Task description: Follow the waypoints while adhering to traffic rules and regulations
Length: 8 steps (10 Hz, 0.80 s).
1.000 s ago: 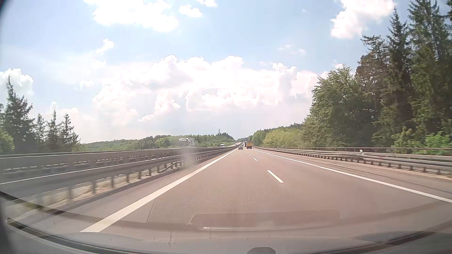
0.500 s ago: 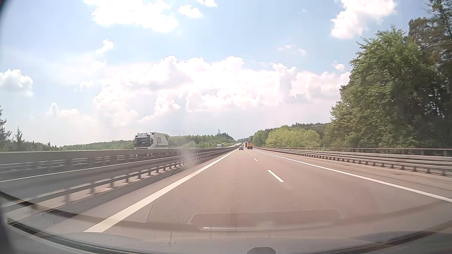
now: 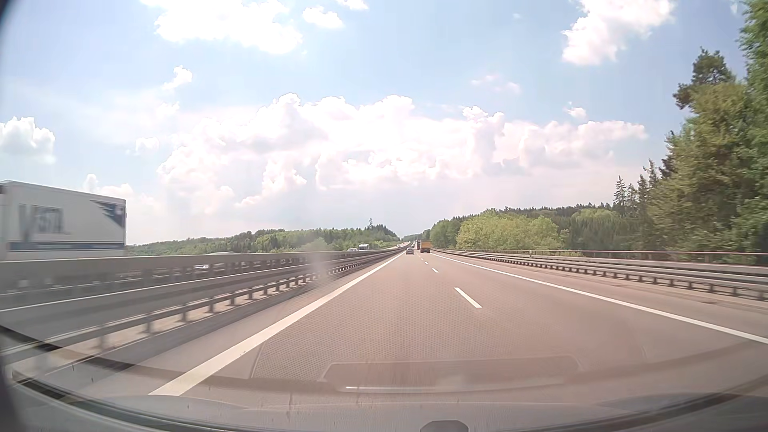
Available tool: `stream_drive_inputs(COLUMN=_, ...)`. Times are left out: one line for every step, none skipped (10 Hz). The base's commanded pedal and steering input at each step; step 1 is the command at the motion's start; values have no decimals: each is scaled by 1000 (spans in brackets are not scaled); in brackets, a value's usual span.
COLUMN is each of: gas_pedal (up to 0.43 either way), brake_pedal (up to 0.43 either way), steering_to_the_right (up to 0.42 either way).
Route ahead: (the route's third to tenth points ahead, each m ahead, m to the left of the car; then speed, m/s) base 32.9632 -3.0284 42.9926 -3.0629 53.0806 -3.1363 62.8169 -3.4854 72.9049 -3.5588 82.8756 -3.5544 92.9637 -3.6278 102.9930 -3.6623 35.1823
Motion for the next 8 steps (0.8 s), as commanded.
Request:
stream_drive_inputs(gas_pedal=268, brake_pedal=0, steering_to_the_right=-1)
stream_drive_inputs(gas_pedal=268, brake_pedal=0, steering_to_the_right=-1)
stream_drive_inputs(gas_pedal=268, brake_pedal=0, steering_to_the_right=-1)
stream_drive_inputs(gas_pedal=268, brake_pedal=0, steering_to_the_right=-1)
stream_drive_inputs(gas_pedal=268, brake_pedal=0, steering_to_the_right=-1)
stream_drive_inputs(gas_pedal=268, brake_pedal=0, steering_to_the_right=-1)
stream_drive_inputs(gas_pedal=268, brake_pedal=0, steering_to_the_right=-1)
stream_drive_inputs(gas_pedal=268, brake_pedal=0, steering_to_the_right=-1)
